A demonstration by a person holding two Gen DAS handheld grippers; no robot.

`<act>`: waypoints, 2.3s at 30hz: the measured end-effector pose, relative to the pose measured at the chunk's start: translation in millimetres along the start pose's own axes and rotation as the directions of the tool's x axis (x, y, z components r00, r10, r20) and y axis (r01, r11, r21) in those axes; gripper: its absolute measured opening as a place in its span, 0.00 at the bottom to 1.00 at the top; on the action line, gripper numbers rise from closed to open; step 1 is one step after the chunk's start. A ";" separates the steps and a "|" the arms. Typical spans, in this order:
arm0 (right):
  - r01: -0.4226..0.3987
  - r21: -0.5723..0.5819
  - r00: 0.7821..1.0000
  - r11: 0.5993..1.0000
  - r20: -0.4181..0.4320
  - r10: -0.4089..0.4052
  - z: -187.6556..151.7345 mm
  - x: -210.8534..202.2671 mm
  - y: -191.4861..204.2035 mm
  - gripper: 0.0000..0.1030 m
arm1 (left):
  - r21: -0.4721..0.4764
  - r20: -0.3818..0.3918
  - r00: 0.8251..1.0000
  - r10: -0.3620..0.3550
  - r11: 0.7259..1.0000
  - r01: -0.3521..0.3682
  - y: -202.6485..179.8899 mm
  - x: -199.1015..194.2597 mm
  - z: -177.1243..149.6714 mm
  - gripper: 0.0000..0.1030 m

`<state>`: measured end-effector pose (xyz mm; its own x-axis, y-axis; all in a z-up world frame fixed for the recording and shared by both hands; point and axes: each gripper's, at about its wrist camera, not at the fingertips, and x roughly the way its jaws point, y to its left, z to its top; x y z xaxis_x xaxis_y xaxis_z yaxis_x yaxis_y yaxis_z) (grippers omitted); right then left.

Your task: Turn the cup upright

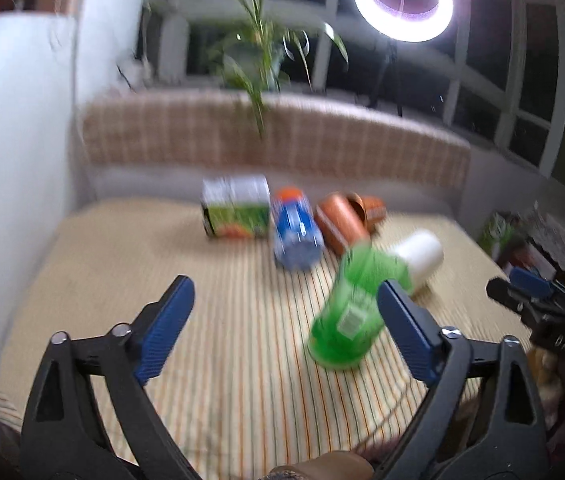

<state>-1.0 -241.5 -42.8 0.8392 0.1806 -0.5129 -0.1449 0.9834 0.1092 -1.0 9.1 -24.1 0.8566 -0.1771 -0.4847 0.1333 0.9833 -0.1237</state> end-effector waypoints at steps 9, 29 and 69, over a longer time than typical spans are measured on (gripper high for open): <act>0.075 0.001 0.991 0.997 0.113 -0.074 8.2 -13.5 3.1 0.84 | 0.049 0.155 0.983 0.095 0.993 -0.104 -8.9 -28.4 10.8 1.00; 0.105 0.042 0.986 0.994 0.126 -0.110 12.4 -10.8 -4.1 0.85 | 0.040 0.179 0.975 0.133 0.989 -0.142 -8.0 -35.2 10.1 1.00; 0.099 0.044 0.992 0.994 0.073 -0.102 6.1 2.7 -2.9 0.85 | 0.041 0.163 0.976 0.143 0.988 -0.151 -3.1 -25.6 7.2 1.00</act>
<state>4.9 -243.9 -39.3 0.8856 0.0777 -0.4578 -0.0382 0.9947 0.0950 -19.8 10.9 -5.1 0.9365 -0.0256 -0.3497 0.0224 0.9997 -0.0130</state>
